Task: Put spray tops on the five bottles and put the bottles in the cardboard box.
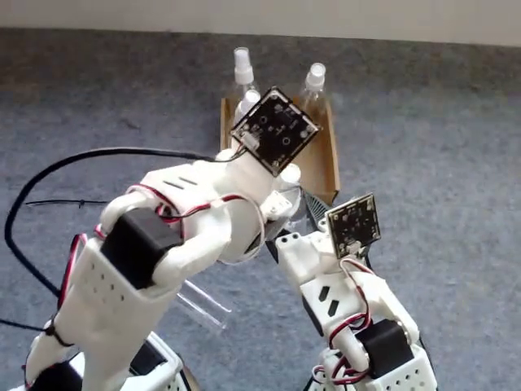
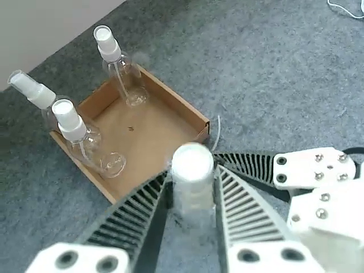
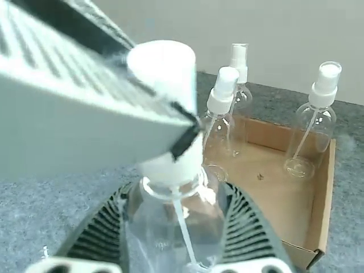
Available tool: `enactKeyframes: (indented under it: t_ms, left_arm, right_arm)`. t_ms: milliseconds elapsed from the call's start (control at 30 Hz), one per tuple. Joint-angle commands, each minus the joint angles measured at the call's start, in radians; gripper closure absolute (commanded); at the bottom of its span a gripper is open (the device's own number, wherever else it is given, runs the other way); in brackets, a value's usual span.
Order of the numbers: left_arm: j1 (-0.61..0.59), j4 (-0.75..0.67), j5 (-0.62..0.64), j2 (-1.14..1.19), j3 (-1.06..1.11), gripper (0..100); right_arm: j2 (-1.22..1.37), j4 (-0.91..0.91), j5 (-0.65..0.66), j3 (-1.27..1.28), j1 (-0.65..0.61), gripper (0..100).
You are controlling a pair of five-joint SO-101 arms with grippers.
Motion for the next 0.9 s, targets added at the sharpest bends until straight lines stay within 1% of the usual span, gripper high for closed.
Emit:
enactKeyframes:
  t_ms: [0,133,300,433,500,600,767,867]
  left_arm:
    - [-0.050,-0.009,-0.017,-0.074,0.001,87]
    - [-0.050,-0.032,-0.017,-0.085,-0.044,87]
    - [-0.048,-0.106,-0.018,-0.082,-0.117,87]
    - [-0.048,-0.155,-0.018,-0.081,-0.124,87]
    - [-0.045,-0.155,-0.026,-0.077,-0.122,87]
    - [-0.042,-0.152,-0.075,-0.035,-0.122,87]
    - [-0.042,-0.150,-0.080,0.047,-0.122,87]
    - [-0.042,-0.150,-0.080,0.058,-0.122,87]
  right_arm:
    - [-0.012,-0.025,-0.005,-0.008,0.013,99.5]
    - [-0.012,-0.025,-0.005,-0.008,0.013,99.5]
    - [-0.012,-0.025,-0.005,0.010,0.013,99.5]
    - [-0.012,-0.027,-0.005,0.036,0.013,99.5]
    - [-0.012,-0.027,-0.005,0.035,0.013,99.5]
    - [-0.012,-0.027,-0.005,0.031,0.012,99.5]
    - [-0.012,-0.027,-0.005,0.030,0.010,99.5]
    - [-0.012,-0.027,-0.005,0.031,0.013,99.5]
